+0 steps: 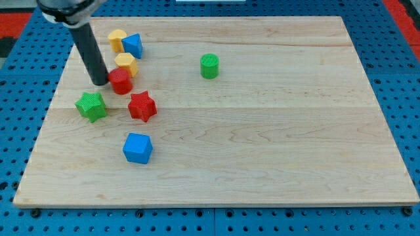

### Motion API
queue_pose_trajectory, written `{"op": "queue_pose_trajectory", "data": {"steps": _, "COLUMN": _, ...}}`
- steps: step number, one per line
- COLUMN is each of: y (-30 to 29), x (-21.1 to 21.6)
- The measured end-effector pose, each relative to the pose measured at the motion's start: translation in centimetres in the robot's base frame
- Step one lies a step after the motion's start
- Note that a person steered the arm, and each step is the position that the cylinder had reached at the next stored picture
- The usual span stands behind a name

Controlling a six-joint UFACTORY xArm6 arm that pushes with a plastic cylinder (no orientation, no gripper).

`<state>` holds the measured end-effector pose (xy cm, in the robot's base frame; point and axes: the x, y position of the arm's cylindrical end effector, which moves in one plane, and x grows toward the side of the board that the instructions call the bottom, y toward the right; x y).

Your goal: Point at the yellow heart

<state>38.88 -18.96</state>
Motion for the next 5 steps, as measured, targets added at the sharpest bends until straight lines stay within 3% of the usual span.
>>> {"op": "queue_pose_trajectory", "data": {"steps": 3, "y": 5.0, "x": 0.5}}
{"op": "queue_pose_trajectory", "data": {"steps": 4, "y": 0.5, "x": 0.2}}
{"op": "queue_pose_trajectory", "data": {"steps": 5, "y": -1.8, "x": -3.3}}
